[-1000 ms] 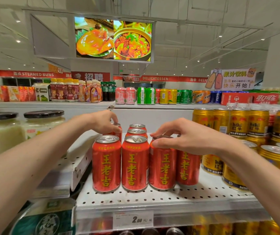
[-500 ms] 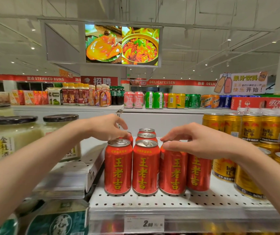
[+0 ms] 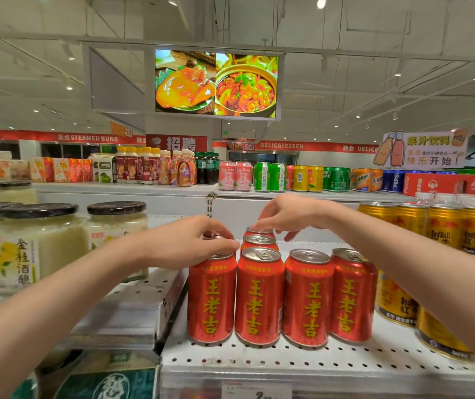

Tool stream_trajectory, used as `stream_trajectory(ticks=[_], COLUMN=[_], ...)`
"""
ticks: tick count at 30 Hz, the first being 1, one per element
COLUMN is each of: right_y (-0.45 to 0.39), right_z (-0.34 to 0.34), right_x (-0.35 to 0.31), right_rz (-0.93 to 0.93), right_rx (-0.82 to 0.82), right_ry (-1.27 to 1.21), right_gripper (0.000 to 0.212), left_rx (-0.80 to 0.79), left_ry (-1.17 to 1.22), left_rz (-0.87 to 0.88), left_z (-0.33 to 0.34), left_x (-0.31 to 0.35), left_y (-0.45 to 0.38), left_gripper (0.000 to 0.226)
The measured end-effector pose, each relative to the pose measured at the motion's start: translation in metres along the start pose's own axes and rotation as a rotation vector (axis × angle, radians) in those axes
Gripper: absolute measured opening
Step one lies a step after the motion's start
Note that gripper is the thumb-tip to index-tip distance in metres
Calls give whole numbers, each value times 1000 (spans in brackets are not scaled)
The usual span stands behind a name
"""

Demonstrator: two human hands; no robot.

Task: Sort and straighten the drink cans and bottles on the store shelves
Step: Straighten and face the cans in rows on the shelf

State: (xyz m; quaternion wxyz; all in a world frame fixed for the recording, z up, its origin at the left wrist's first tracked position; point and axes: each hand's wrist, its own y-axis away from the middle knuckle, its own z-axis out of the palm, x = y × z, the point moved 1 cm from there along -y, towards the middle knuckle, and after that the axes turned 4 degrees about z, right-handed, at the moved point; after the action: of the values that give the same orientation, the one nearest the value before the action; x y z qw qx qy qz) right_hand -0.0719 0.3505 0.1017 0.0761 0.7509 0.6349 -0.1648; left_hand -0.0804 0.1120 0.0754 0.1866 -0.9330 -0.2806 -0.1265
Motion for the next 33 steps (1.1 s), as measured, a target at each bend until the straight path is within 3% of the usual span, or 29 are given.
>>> stream_trajectory(ticks=[5,11,17,26,33], right_y=[-11,2,36,63,78], right_z=[11,-4,-25,-14,-14], right_x=[-11,2,27,25,24], right_rz=[12,16,34,4,18], right_rx=[-77,-5,51,12,6], right_ry=[-57,-97,-83,-22,7], right_gripper=[41,30,30,29,44], left_rx=[28,54,102,80,98], left_ry=[45,24,-127,-170,-151], left_rz=[-6,-6,51,96,110], left_z=[3,3,0,14,16], left_x=[-1,4,10,12,12], left_y=[1,4,7,8,11], left_gripper=[41,39,46,49,60])
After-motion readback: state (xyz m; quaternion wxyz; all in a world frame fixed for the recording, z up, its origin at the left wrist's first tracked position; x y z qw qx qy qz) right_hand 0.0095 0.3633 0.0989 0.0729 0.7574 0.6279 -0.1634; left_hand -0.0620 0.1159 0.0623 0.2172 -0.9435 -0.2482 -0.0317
